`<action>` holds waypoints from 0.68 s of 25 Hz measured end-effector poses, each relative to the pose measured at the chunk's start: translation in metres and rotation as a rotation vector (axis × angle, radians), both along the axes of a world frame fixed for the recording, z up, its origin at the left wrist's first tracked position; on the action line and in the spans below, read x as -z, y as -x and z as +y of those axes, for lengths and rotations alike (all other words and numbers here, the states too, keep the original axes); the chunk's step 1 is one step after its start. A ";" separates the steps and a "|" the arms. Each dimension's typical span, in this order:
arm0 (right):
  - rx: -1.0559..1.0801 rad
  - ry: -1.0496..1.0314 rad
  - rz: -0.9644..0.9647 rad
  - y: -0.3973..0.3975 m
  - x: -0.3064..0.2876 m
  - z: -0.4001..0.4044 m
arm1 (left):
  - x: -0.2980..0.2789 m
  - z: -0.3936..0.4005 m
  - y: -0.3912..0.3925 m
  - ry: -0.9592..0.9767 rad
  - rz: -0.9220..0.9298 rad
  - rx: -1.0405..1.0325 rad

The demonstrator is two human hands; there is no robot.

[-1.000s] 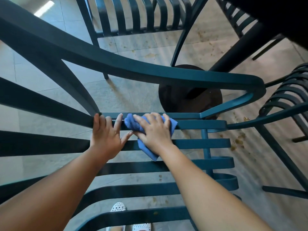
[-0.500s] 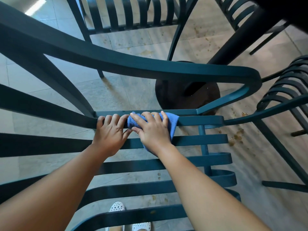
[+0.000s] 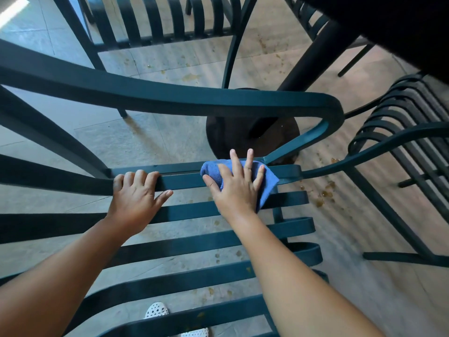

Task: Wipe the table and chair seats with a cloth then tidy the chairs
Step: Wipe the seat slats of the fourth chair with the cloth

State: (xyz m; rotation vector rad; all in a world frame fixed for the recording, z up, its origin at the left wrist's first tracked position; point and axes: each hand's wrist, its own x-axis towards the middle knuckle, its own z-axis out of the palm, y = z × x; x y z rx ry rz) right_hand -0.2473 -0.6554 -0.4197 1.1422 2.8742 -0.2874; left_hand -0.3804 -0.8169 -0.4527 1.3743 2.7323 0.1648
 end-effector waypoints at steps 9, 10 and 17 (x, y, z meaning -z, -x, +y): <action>0.024 -0.078 0.010 0.008 0.010 -0.014 | -0.013 0.033 -0.016 0.081 -0.188 -0.145; 0.049 -0.098 0.033 0.007 0.011 -0.013 | -0.014 0.042 -0.024 0.095 -0.215 -0.181; 0.156 -0.123 0.056 -0.019 0.009 0.025 | -0.003 0.057 -0.049 -0.055 -0.119 -0.138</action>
